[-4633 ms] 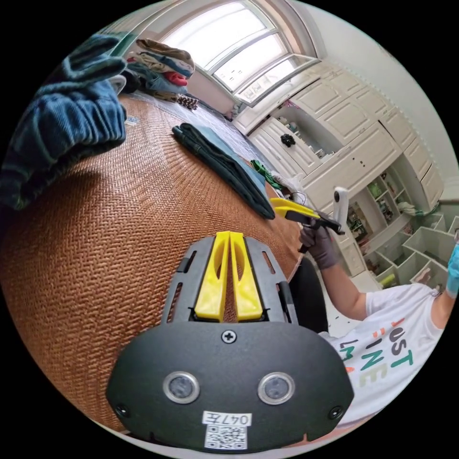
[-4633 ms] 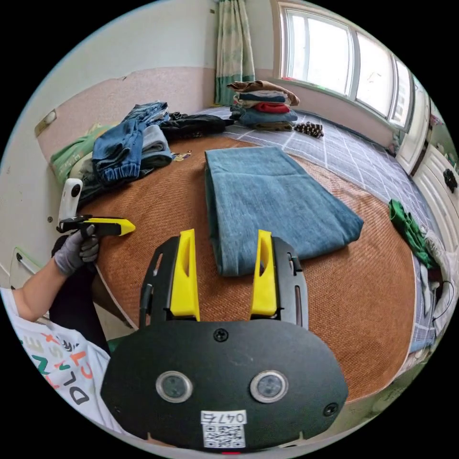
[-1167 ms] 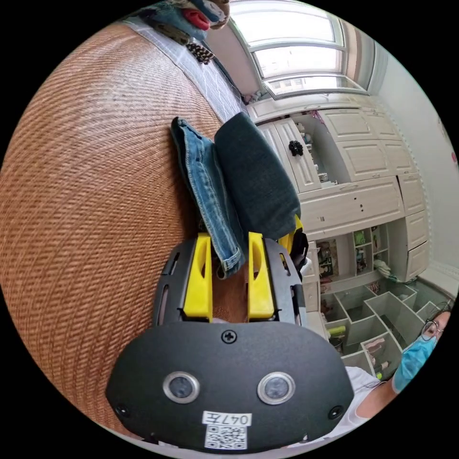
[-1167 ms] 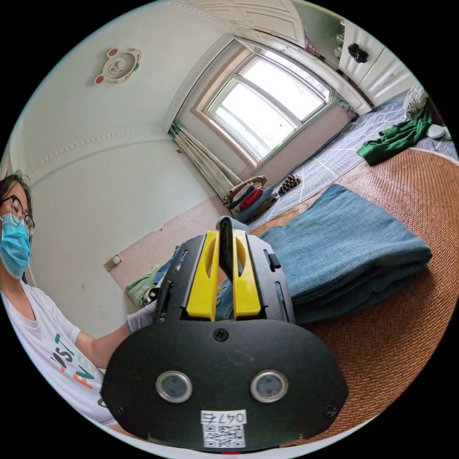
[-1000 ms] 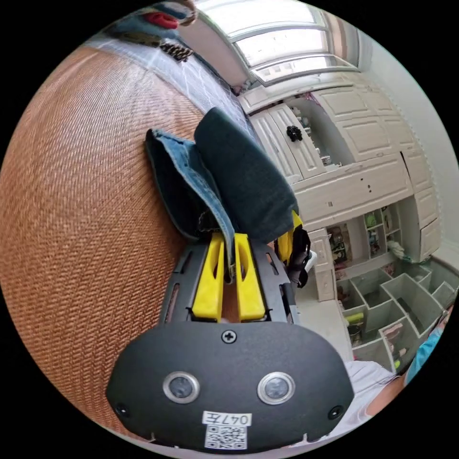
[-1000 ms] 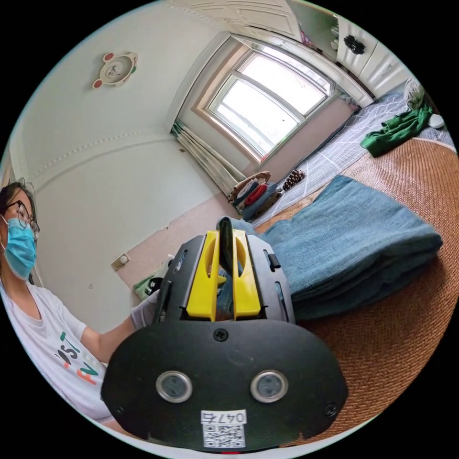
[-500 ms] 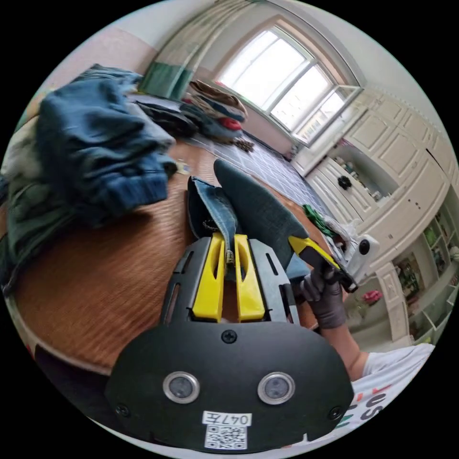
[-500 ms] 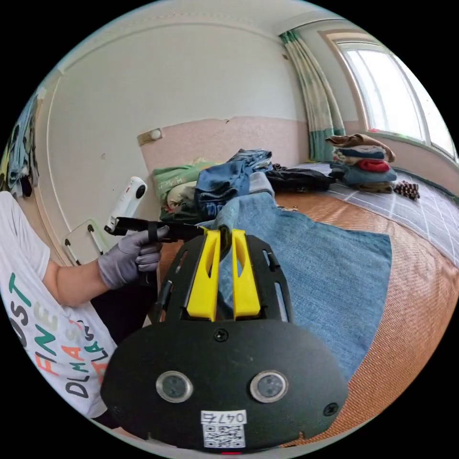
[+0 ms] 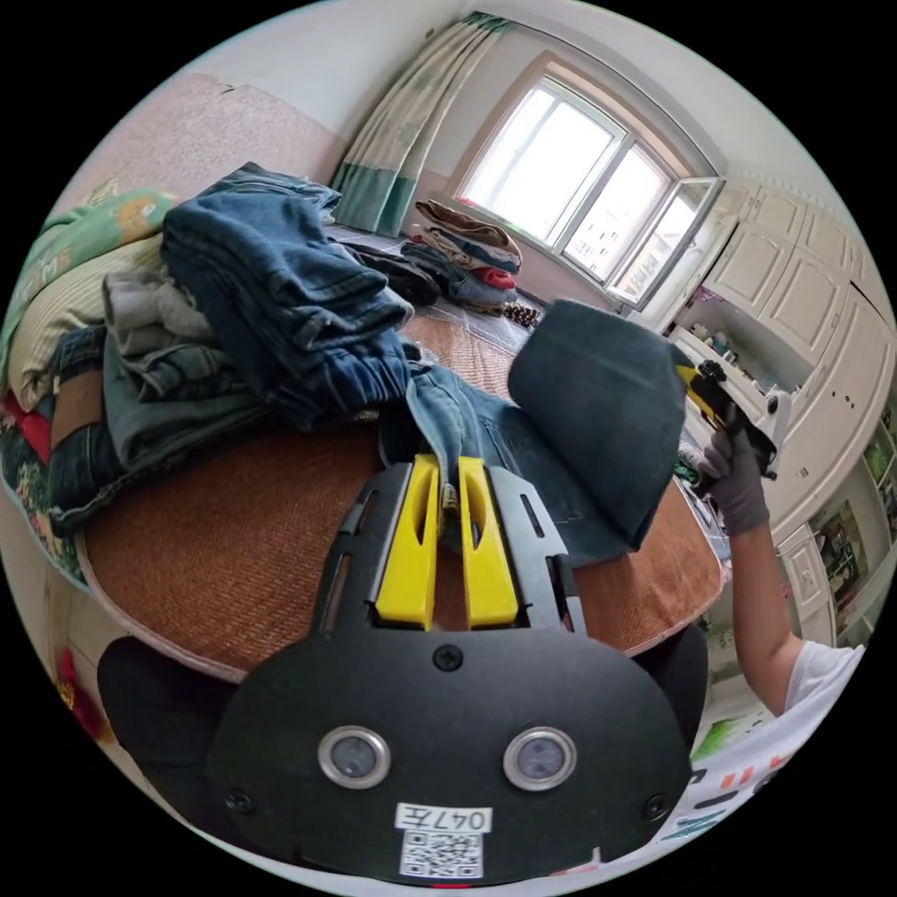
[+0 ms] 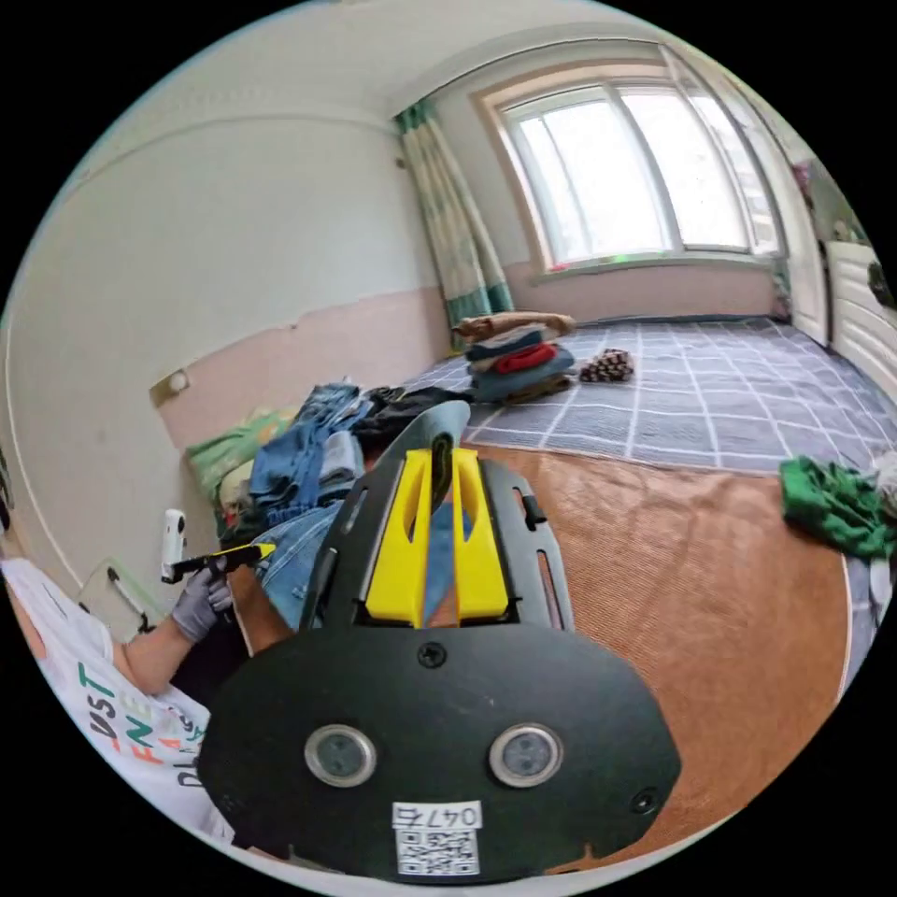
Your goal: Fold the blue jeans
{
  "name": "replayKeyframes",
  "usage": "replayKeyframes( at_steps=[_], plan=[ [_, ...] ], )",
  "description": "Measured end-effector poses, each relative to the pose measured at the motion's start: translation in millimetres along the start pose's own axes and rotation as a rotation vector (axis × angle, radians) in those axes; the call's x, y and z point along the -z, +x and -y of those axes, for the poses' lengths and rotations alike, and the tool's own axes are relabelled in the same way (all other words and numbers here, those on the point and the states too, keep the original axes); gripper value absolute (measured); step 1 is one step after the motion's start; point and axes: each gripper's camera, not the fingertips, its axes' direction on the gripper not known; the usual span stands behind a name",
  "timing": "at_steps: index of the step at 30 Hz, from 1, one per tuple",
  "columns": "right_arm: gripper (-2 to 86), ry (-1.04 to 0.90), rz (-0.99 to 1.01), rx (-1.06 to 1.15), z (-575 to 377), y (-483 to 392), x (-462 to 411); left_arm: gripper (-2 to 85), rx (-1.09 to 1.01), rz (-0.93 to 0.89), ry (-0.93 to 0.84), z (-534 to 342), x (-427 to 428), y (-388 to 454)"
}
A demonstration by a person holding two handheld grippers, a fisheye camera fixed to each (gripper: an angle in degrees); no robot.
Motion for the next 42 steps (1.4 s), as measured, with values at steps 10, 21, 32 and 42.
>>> replayKeyframes(
  at_steps=[10, 21, 32, 42],
  plan=[
    [8.2, 0.005, -0.472, -0.335, -162.4, 122.2, 134.0, 3.5, 0.010, -0.102, -0.115, 2.5, -51.0, -30.1],
    [11.7, -0.398, -0.363, 0.497, -95.3, -126.0, -126.9, 3.9, 0.065, -0.215, -0.154, 6.5, -90.3, -84.9],
    [-0.6, -0.597, -0.315, 0.342, -95.2, -53.7, -149.7, 3.7, -0.021, -0.152, -0.174, 15.7, -116.7, -78.1],
    [5.3, -0.120, -0.624, -0.495, -89.0, 280.5, 215.5, 3.9, -0.056, -0.115, -0.195, 32.4, -140.2, -66.1]
  ],
)
